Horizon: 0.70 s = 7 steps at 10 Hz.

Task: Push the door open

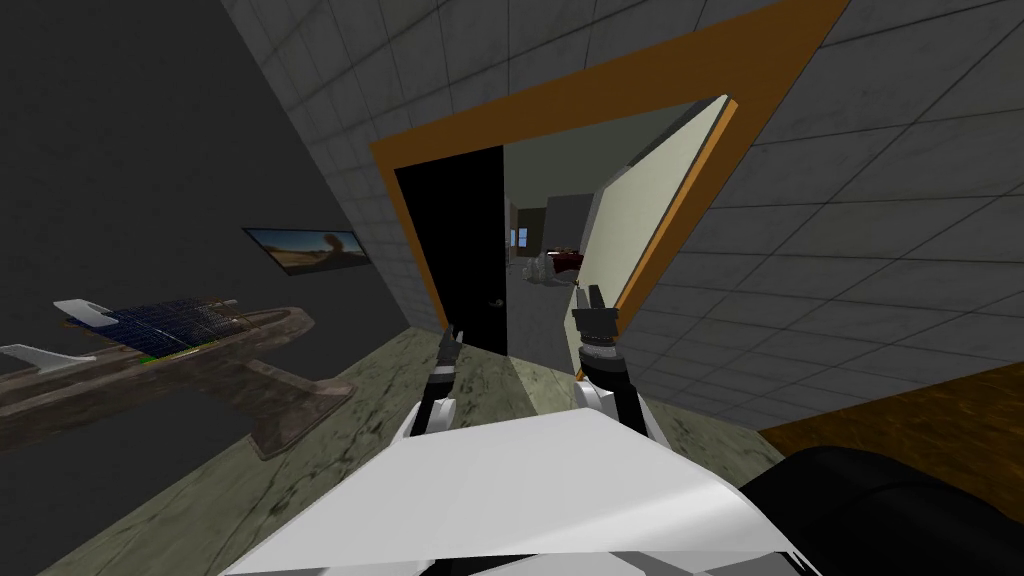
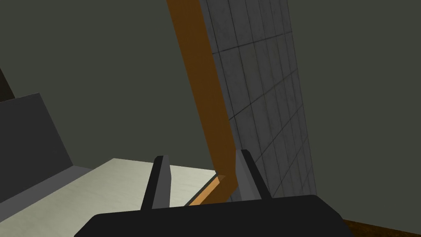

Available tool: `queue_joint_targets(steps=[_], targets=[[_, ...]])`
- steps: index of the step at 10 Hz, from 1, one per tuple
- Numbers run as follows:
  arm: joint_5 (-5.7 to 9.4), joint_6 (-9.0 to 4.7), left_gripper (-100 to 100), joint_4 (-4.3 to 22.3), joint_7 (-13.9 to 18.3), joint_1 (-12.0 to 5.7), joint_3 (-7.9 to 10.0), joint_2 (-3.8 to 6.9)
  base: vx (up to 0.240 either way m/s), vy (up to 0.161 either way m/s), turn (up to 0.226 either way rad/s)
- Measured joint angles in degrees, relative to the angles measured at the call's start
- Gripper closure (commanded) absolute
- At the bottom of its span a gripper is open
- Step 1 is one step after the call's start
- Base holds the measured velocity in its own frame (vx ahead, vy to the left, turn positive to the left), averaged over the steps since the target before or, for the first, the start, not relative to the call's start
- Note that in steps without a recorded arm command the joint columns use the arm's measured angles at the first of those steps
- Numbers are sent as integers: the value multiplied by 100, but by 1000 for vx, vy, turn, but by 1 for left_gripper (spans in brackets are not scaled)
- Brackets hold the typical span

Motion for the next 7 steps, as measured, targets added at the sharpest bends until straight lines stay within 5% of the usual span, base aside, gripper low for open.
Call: queue_joint_targets(steps=[7], targets=[[90, -122, -100, 1140, -54, -495, -129, 25, 82, 21, -70]])
